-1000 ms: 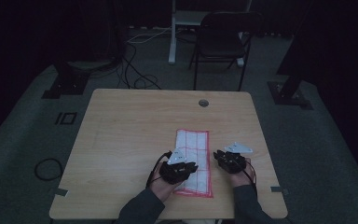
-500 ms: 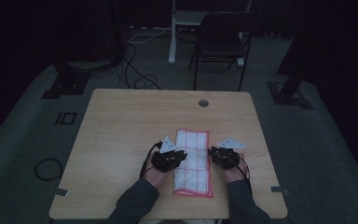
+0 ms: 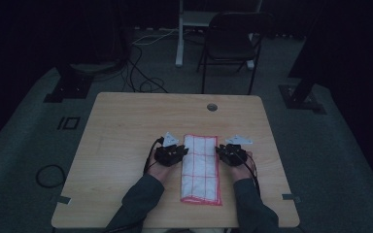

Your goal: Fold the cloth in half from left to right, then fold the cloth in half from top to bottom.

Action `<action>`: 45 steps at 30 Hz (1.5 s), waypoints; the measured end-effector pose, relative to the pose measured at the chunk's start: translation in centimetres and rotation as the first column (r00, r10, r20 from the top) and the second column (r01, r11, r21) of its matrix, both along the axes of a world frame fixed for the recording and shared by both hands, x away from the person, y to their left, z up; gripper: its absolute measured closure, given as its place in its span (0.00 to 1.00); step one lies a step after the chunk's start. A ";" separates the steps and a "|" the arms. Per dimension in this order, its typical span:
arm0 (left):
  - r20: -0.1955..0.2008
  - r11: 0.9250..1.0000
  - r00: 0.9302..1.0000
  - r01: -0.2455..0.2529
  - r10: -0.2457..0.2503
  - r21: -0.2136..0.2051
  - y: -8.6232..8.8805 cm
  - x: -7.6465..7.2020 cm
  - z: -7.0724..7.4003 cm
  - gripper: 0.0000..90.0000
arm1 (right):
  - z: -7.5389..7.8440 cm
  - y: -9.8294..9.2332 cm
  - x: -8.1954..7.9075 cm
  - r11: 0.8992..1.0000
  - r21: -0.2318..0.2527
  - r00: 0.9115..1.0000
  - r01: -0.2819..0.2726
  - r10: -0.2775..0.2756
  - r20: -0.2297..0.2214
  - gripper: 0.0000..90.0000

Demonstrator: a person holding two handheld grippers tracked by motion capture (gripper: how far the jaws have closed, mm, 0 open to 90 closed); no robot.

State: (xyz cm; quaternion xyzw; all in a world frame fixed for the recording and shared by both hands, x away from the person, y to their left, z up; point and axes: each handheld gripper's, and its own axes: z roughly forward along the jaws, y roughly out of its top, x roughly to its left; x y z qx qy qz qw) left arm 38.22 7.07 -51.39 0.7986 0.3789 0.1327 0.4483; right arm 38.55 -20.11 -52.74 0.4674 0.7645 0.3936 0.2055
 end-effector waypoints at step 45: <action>-0.047 0.991 0.990 -0.130 0.131 0.023 -0.4 5.4 -1.6 0.73 | -0.3 0.8 4.1 0.998 0.029 0.998 0.063 -0.063 -0.016 0.77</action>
